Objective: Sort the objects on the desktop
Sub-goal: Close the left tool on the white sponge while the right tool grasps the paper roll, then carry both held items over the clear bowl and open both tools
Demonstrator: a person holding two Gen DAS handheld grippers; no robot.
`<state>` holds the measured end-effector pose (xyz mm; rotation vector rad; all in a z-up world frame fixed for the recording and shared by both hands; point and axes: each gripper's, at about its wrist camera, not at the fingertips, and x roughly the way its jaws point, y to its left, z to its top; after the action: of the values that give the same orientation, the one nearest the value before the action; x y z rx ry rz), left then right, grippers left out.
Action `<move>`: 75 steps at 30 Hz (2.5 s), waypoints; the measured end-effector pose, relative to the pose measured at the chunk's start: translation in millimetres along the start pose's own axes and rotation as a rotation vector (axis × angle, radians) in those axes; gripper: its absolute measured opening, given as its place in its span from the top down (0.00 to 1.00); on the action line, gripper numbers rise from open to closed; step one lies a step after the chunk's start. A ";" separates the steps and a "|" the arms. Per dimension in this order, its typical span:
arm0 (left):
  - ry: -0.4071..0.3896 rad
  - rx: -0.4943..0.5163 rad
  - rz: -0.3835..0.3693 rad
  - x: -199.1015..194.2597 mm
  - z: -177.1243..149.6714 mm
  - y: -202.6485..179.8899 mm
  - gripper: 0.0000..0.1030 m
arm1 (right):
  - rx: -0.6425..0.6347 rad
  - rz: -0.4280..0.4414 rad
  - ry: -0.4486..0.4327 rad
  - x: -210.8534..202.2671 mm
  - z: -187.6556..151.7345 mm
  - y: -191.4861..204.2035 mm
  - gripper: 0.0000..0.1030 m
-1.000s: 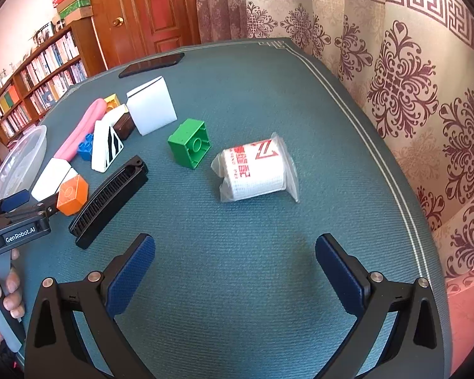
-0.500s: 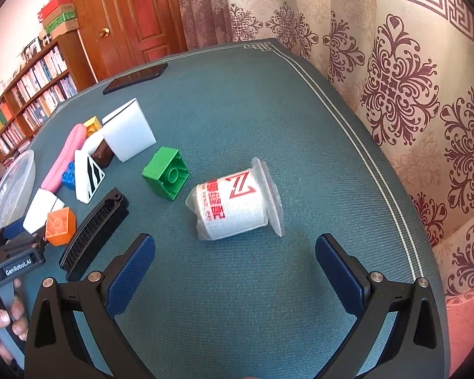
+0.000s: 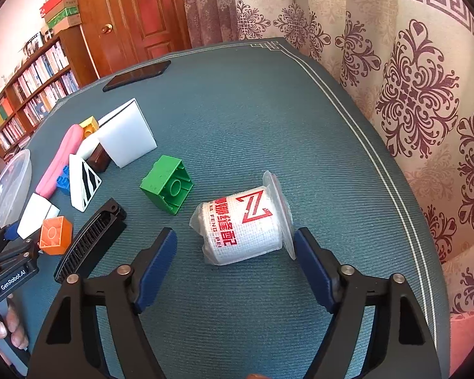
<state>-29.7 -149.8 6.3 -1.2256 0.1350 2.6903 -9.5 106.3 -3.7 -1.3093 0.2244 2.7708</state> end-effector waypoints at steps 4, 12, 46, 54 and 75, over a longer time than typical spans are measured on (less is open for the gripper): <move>-0.008 0.008 -0.004 -1.8 -0.5 -2.6 0.47 | -0.004 -0.018 -0.006 -1.6 -0.5 -2.8 0.46; -0.007 -0.003 -0.005 -5.7 -3.0 -1.7 0.53 | 0.006 -0.015 -0.014 -8.1 -4.9 -6.2 0.56; -0.185 -0.128 0.109 -86.6 -16.5 70.9 0.53 | -0.140 0.139 -0.099 -51.1 -0.5 100.5 0.56; -0.190 -0.194 0.166 -89.5 -23.2 113.4 0.53 | -0.216 0.224 -0.090 -51.5 -1.9 156.6 0.56; -0.160 -0.315 0.250 -75.4 -35.2 196.3 0.53 | -0.405 0.367 -0.053 -34.1 -0.3 293.2 0.56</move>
<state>5.1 -357.2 41.6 -1.1271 -0.1769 3.1071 -24.1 -183.2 52.5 -1.3889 -0.1230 3.2881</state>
